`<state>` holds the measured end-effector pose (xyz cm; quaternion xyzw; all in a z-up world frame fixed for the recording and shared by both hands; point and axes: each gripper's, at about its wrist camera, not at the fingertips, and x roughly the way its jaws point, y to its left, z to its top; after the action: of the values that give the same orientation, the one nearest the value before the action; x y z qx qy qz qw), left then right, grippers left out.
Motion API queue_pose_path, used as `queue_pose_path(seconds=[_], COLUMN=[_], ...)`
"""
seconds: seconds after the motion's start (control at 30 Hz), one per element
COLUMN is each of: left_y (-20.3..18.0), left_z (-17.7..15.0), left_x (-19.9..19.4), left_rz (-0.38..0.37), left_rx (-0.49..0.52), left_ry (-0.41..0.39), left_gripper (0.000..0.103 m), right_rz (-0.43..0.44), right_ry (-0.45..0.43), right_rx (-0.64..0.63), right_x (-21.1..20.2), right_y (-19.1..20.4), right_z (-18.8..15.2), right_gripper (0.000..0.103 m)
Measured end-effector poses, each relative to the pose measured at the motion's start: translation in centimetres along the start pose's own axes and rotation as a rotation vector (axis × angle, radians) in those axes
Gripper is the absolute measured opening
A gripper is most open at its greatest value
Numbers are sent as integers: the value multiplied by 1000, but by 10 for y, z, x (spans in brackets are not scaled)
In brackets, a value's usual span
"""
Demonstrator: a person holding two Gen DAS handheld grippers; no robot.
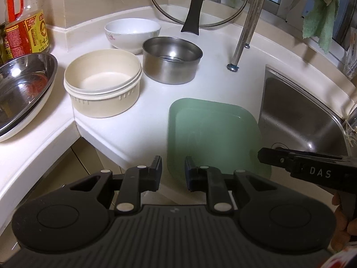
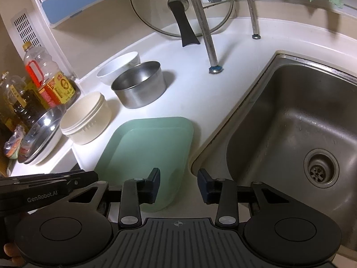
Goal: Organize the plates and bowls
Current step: 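Close both grippers on the green plate edge and lift it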
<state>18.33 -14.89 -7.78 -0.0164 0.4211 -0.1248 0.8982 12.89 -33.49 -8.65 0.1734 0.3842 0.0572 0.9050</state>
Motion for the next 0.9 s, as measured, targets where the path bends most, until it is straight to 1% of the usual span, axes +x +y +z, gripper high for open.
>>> queue_pose_path(seconds=[0.2,0.43,0.5,0.57,0.63,0.9], left_y=[2,2,1,0,-1,-1], left_z=[5,9,9,10,11,15], left_x=[13,21,23,24,25,19], left_rz=[18,16,12,5,8,-5], left_rx=[2,10,13,17,25,31], left_ry=[11,13,12,12,10,-19], left_gripper=[19,18,17,11,11,10], right_rz=[-6,-4,-7,-13,-21,-13], right_ry=[-1,5,2,2,-7,-41], right_rx=[-6,-10,-13,-14,-20,-25], right_x=[13,25,26,27,26,17], right_y=[-1,-2,-2,-2,-2,-3], right_z=[4,7,8,9,9,15], right_gripper=[31,18,16,13,8,7])
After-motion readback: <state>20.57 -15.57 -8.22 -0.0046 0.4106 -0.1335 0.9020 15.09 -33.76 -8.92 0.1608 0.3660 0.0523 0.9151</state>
